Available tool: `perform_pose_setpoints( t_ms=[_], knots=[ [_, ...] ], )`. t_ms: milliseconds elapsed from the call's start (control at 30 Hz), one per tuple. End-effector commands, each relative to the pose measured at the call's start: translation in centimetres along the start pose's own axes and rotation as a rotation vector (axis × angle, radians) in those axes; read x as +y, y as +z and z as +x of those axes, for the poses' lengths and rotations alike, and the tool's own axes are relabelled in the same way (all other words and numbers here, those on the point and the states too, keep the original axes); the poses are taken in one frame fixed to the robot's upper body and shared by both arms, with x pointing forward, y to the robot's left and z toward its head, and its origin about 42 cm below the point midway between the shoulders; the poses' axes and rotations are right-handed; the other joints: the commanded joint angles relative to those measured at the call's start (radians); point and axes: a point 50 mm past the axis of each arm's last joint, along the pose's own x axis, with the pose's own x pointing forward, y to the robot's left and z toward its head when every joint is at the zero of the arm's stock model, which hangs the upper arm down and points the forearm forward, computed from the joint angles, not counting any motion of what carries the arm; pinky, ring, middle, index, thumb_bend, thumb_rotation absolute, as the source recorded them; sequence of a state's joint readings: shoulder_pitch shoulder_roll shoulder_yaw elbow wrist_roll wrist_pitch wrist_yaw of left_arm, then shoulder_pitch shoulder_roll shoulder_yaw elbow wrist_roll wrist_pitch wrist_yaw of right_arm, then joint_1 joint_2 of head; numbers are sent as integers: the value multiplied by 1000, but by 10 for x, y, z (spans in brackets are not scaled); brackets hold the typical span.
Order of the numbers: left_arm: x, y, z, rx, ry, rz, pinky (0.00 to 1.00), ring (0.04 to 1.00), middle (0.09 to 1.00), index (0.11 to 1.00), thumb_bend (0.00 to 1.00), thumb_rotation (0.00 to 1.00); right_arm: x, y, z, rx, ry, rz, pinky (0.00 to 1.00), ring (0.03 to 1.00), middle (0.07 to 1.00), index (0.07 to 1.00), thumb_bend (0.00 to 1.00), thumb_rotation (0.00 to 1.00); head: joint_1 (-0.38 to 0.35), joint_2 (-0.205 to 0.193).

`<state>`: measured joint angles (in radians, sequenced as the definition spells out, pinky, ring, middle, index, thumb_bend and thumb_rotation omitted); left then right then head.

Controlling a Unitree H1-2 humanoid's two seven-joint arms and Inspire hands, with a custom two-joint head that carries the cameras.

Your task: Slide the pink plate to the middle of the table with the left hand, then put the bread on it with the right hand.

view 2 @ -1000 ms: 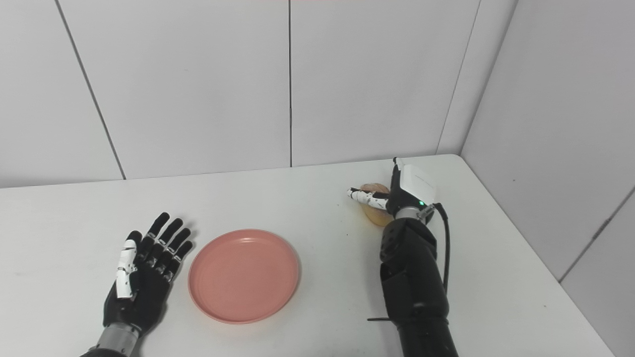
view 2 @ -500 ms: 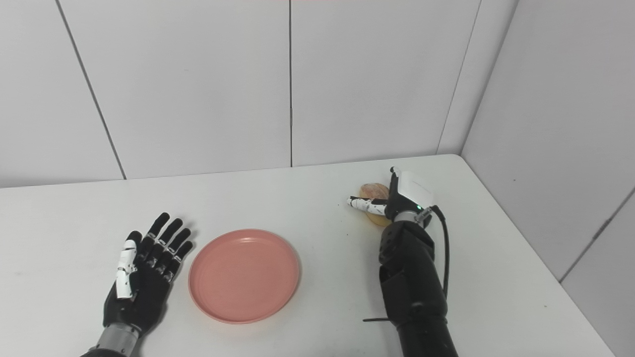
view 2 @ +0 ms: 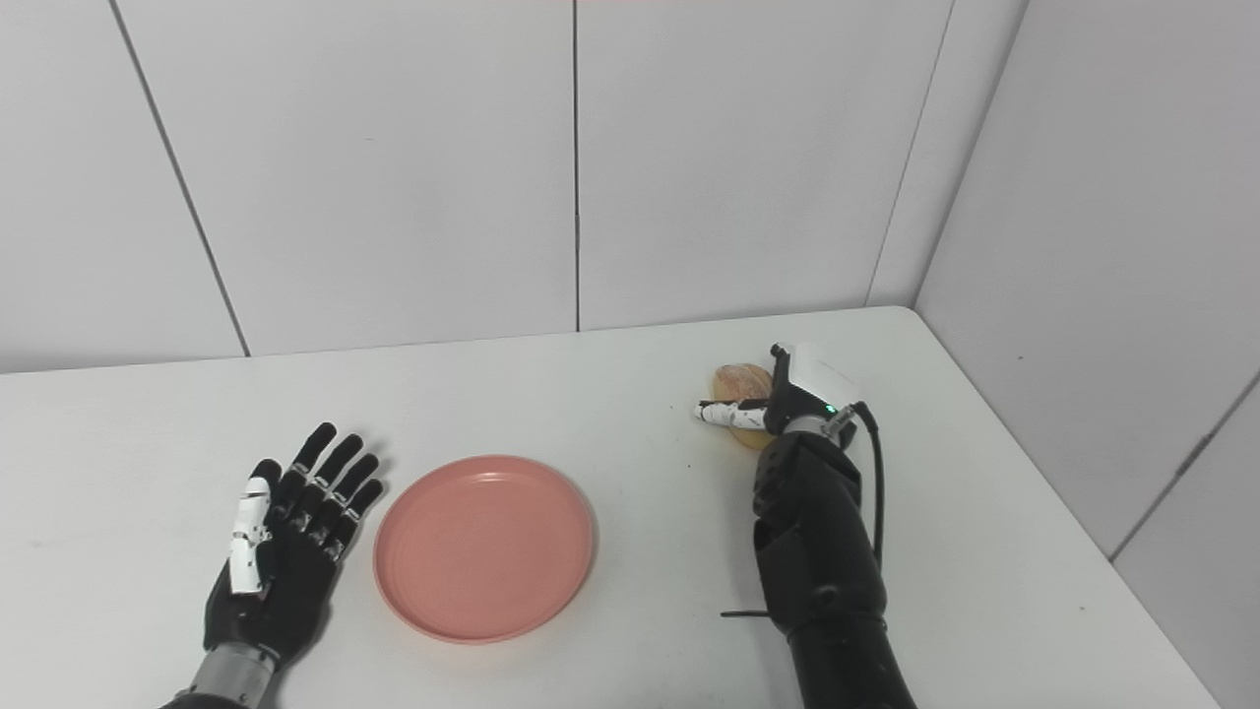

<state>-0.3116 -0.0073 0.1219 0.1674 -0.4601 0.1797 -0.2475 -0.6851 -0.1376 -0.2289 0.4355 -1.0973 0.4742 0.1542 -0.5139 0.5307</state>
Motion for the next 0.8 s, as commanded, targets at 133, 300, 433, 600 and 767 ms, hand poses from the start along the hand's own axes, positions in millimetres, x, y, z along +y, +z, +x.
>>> perform_pose_setpoints(
  t_ms=[133, 300, 433, 600, 767],
  knots=[
    [11, -18, -13, 92, 53, -21, 943, 912, 917, 910, 347, 1000, -31, 19, 11, -35, -72, 44, 677, 844, 875, 838, 932, 468, 6, 0],
    [11, -19, -13, 92, 50, -19, 944, 911, 915, 906, 345, 1000, -28, 20, 13, -30, -72, 57, 478, 646, 726, 822, 894, 427, 11, -1],
    [11, -19, -13, 93, 52, -17, 940, 910, 915, 906, 348, 1000, -25, 19, 14, -48, -81, 22, 449, 590, 677, 743, 849, 375, 11, -1],
    [11, -20, -13, 93, 53, -19, 940, 909, 915, 909, 350, 1000, -23, 17, 15, -63, -80, -9, 377, 479, 558, 535, 657, 195, 14, -4],
    [9, -21, -13, 93, 52, -25, 943, 908, 914, 907, 347, 1000, -23, 18, 12, -73, -80, -3, 291, 372, 449, 527, 527, 9, 20, -5]
  ],
)
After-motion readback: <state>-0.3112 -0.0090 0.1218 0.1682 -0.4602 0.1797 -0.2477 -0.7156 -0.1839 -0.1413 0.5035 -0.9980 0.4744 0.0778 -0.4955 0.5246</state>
